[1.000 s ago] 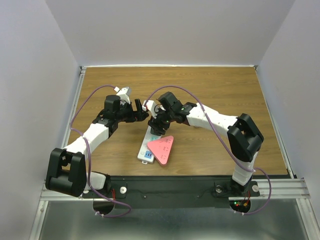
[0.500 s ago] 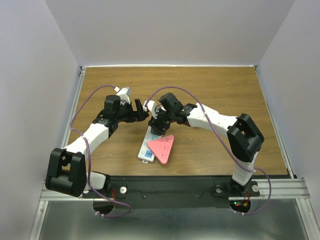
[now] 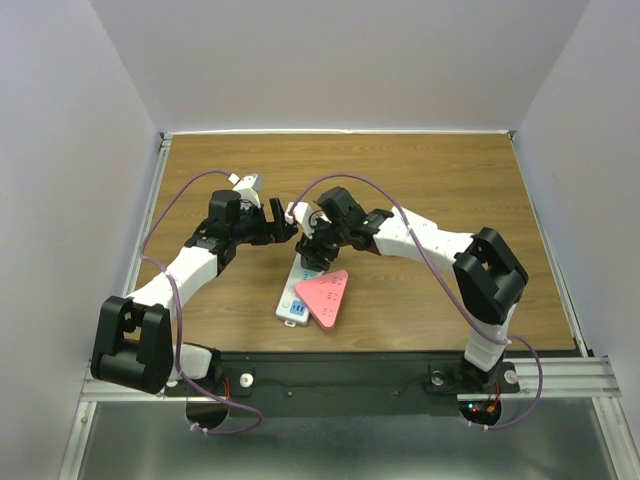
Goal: Insert the plug
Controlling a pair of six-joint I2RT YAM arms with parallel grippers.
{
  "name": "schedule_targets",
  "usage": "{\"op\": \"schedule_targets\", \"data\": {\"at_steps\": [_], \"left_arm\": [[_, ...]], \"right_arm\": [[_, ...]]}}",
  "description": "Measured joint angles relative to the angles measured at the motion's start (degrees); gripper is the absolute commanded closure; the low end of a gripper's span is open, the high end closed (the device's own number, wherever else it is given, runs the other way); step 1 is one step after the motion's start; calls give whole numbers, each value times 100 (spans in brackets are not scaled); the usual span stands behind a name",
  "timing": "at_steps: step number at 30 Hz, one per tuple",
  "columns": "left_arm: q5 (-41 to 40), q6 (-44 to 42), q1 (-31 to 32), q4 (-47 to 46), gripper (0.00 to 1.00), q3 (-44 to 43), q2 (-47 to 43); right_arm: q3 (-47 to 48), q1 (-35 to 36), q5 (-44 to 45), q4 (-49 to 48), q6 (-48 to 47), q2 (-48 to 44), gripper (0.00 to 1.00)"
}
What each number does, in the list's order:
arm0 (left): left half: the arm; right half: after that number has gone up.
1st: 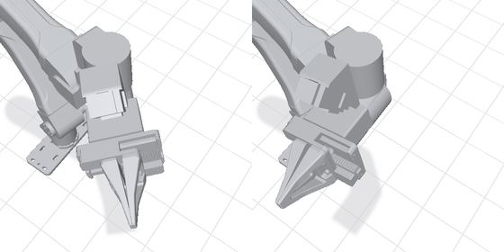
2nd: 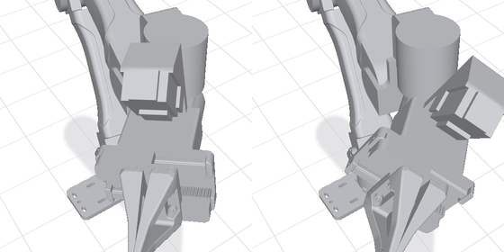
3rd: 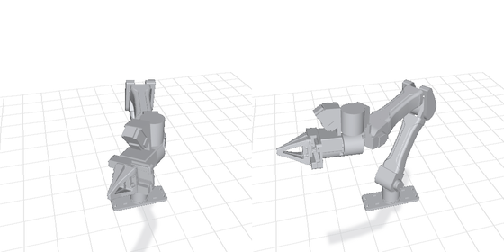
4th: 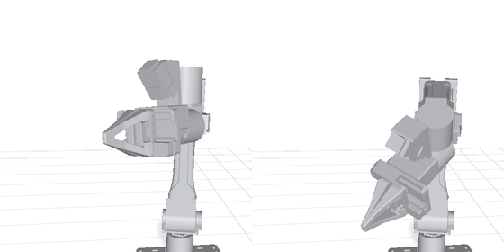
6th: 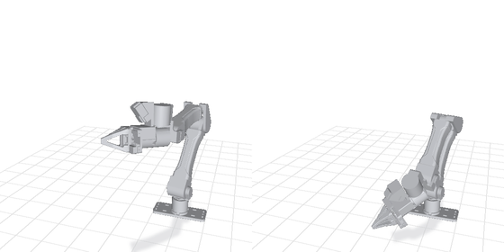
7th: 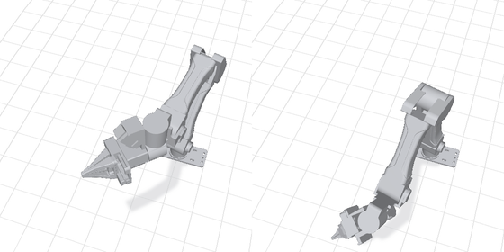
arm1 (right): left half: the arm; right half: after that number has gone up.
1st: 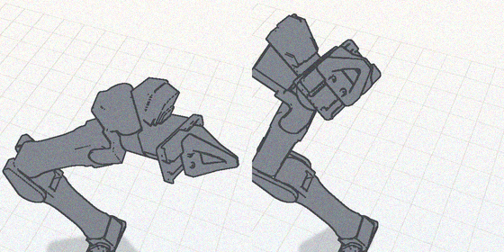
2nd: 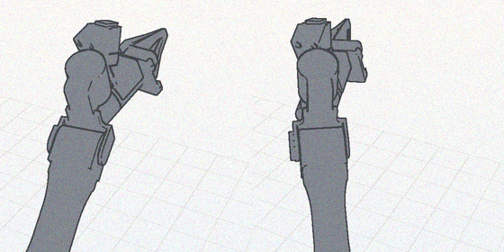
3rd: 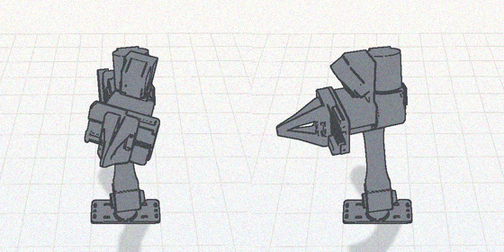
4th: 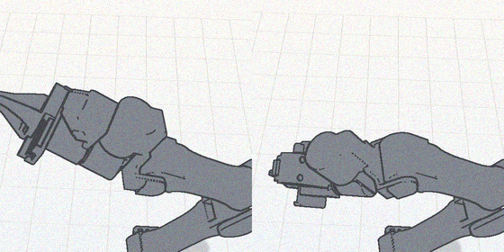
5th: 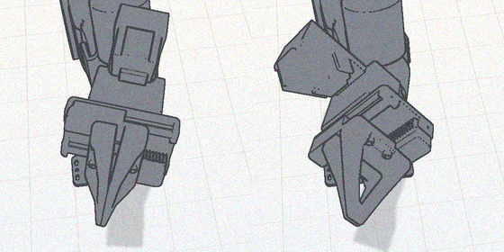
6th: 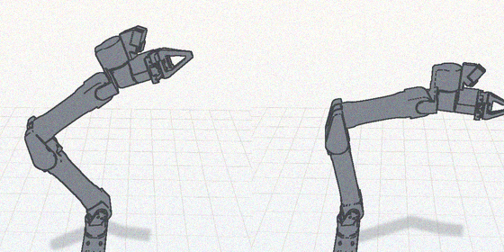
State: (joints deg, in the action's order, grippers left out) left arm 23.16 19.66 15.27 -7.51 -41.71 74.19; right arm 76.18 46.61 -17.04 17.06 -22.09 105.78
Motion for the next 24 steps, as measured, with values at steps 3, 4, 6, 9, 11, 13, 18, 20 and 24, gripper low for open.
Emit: {"op": "schedule_targets", "data": {"at_steps": [3, 4, 6, 9, 11, 13, 18, 20, 24], "left_arm": [[0, 0, 0, 0, 1, 0, 0], [0, 0, 0, 0, 1, 0, 0], [0, 0, 0, -2, 1, 0, 0], [0, 0, 0, -4, 1, 0, 0], [0, 0, 0, -4, 1, 0, 0], [0, 0, 0, -4, 1, 0, 0], [4, 0, 0, -13, 1, 0, 0], [2, 0, 0, -17, 1, 0, 0], [0, 0, 0, -28, 1, 0, 0]], "right_arm": [[-70, 55, 105, -87, 4, 2, 100], [-101, 68, 125, -96, 4, 2, 100], [-229, 107, 173, -199, 2, 11, 99], [-350, 136, 258, -382, 44, -15, 100], [-446, 144, 323, -490, 83, -61, 100], [-531, 146, 363, -601, 129, -87, 99], [-632, 146, 376, -765, 216, -109, 99], [-647, 146, 376, -791, 234, -114, 99], [-654, 146, 378, -811, 280, -131, 100]]}}
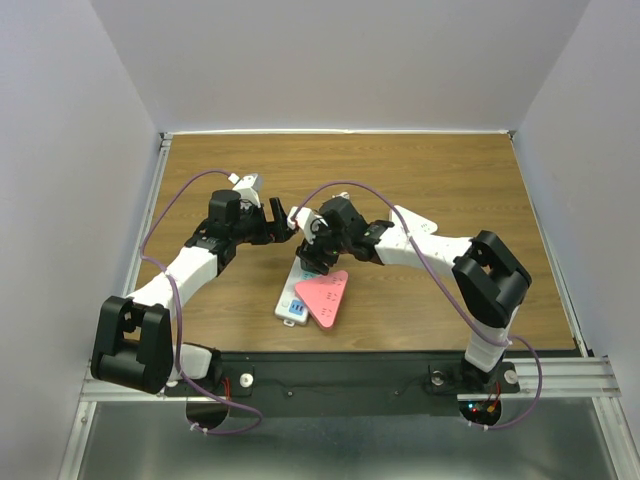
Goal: Insert the plug
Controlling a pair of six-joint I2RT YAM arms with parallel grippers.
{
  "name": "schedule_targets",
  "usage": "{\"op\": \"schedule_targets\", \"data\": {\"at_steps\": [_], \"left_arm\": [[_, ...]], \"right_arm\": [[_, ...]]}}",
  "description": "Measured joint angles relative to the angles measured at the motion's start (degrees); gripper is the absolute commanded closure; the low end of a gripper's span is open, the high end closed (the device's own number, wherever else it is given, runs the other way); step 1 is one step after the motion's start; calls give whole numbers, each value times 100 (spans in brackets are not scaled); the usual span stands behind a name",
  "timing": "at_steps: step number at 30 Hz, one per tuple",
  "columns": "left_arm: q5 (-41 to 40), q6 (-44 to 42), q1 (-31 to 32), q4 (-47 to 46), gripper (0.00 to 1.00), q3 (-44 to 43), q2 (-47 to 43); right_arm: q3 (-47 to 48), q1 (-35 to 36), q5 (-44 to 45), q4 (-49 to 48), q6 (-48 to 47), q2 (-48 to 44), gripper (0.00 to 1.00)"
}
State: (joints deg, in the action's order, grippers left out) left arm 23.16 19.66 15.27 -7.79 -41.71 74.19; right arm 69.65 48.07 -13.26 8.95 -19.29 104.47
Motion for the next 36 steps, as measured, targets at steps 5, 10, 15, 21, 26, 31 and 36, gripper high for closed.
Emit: {"op": "schedule_targets", "data": {"at_steps": [5, 10, 15, 21, 26, 31, 36], "left_arm": [[2, 2, 0, -11, 1, 0, 0], [2, 7, 0, -11, 1, 0, 0], [2, 22, 0, -9, 1, 0, -2], [-24, 20, 0, 17, 1, 0, -59], [-66, 13, 0, 205, 2, -188, -81], [-125, -9, 87, 319, 3, -916, 101], [-382, -42, 929, 297, 3, -2190, 918]], "right_arm": [[76, 2, 155, 136, 284, -15, 67], [284, 26, 422, 531, 675, -15, 29], [470, 35, 673, 789, 883, -35, 19], [678, 35, 833, 866, 953, -289, 9], [673, 33, 992, 855, 990, -710, 7], [319, -98, 1287, 798, 1108, -1335, 5], [-302, -850, 1508, 721, 1499, -2135, 1]]}}
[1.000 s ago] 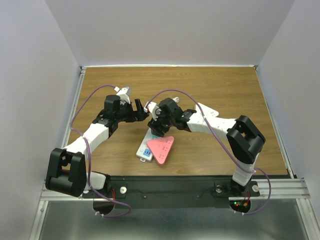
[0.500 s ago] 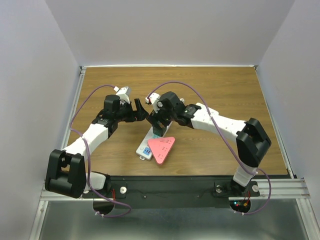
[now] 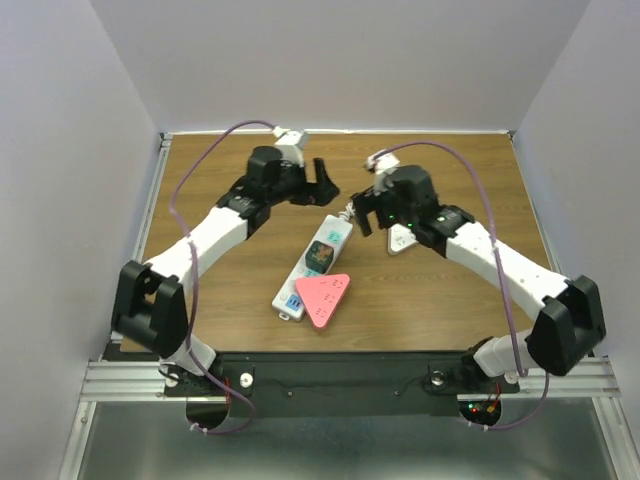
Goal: Insert the plug
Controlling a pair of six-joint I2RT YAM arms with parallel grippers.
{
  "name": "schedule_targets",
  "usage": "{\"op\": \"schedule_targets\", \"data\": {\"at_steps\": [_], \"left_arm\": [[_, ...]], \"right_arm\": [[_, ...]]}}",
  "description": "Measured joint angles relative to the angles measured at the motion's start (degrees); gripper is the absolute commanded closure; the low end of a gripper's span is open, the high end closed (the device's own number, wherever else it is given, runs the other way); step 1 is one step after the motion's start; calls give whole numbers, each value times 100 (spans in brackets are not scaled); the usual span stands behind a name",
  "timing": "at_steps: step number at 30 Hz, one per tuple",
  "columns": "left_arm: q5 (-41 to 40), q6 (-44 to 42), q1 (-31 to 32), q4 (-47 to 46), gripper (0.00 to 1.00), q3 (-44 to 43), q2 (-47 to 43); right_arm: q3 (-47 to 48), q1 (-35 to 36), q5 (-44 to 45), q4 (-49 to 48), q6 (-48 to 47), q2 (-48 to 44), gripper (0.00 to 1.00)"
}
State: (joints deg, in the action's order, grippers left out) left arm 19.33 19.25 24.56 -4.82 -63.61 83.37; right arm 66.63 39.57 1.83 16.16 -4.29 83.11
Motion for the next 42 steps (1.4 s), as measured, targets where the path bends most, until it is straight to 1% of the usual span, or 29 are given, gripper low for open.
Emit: {"op": "schedule_targets", "data": {"at_steps": [1, 2, 6, 8, 10, 13, 16, 19, 27, 32, 37, 38, 41, 42], "left_arm": [[-2, 0, 98, -7, 3, -109, 96], [-20, -2, 348, -2, 3, -407, 369], [61, 61, 1102, -136, 4, -1364, 1563], [129, 107, 1303, -136, 4, -1644, 2004], [188, 160, 1534, -131, 4, -1998, 2660], [210, 240, 1663, -118, 4, -2245, 3222], [201, 352, 1683, -125, 4, -2310, 3650], [212, 444, 1659, -216, 4, -2315, 3856], [603, 822, 1620, -1255, 4, -2334, 4293], [754, 1104, 1576, -1609, 4, -2594, 4767], [859, 1314, 1532, -1882, 5, -2796, 4979], [872, 1349, 1528, -1917, 5, -2824, 5012], [916, 1493, 1504, -2024, 13, -2889, 5097], [920, 1528, 1495, -2039, 20, -2898, 5112]], "right_arm": [[-122, -293, 103, -26, 138, -197, 0], [-236, -603, 258, -70, 293, -391, 0], [-638, -1394, 761, -192, 946, -1005, 0], [-791, -1690, 872, -208, 1233, -1292, 0], [-990, -2083, 894, -299, 1543, -1661, 0], [-1113, -2385, 894, -339, 1818, -2009, 0], [-1128, -2468, 903, -361, 1987, -2203, 0], [-1130, -2468, 850, -387, 2111, -2315, 0], [-1239, -2468, 769, -415, 2218, -2387, 0], [-1239, -2468, 761, -417, 2216, -2474, 0], [-1239, -2468, 763, -424, 2203, -2662, 0], [-1239, -2468, 763, -424, 2203, -2673, 0], [-1239, -2468, 761, -422, 2201, -2677, 0], [-1239, -2468, 761, -422, 2199, -2677, 0]]}}
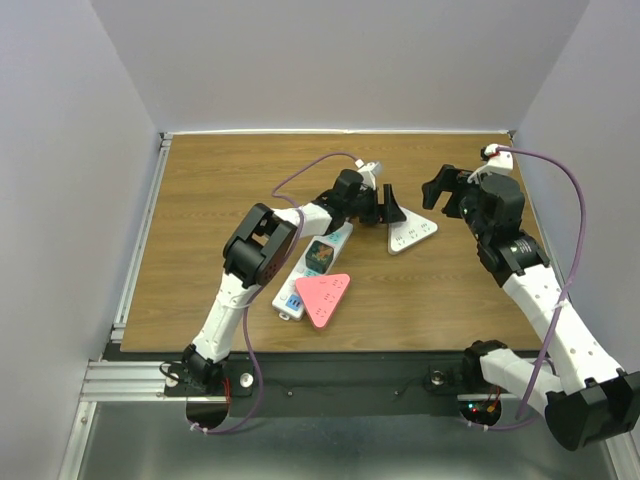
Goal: Insert the plug
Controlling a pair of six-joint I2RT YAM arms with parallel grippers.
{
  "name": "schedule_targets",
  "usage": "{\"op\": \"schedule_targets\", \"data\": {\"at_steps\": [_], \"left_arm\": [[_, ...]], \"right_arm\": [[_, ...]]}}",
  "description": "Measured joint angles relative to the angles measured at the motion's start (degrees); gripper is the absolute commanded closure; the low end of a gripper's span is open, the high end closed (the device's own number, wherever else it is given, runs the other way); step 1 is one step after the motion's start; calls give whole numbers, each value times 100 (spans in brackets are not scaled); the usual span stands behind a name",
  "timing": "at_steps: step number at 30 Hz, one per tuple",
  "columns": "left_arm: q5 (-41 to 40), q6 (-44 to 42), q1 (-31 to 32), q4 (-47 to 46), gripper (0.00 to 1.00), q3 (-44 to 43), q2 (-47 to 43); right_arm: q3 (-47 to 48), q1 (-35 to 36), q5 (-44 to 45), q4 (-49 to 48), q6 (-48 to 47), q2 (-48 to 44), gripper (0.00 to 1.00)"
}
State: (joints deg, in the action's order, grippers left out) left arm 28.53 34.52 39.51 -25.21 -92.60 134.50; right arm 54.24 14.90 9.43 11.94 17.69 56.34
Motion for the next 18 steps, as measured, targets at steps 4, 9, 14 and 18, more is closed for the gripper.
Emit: {"op": "schedule_targets", "data": {"at_steps": [4, 9, 14, 18], "left_arm": [[133, 208, -28, -216, 41, -28, 162], [380, 518, -63, -553, 70, -28, 251], [616, 780, -66, -938, 100, -26, 251], [688, 1008, -101, -1292, 100, 175, 247]], "right_arm": [[0, 0, 0, 0, -17, 0, 0], [0, 0, 0, 0, -35, 0, 0], [0, 0, 0, 0, -37, 0, 0], [0, 0, -9, 0, -31, 9, 0]]}}
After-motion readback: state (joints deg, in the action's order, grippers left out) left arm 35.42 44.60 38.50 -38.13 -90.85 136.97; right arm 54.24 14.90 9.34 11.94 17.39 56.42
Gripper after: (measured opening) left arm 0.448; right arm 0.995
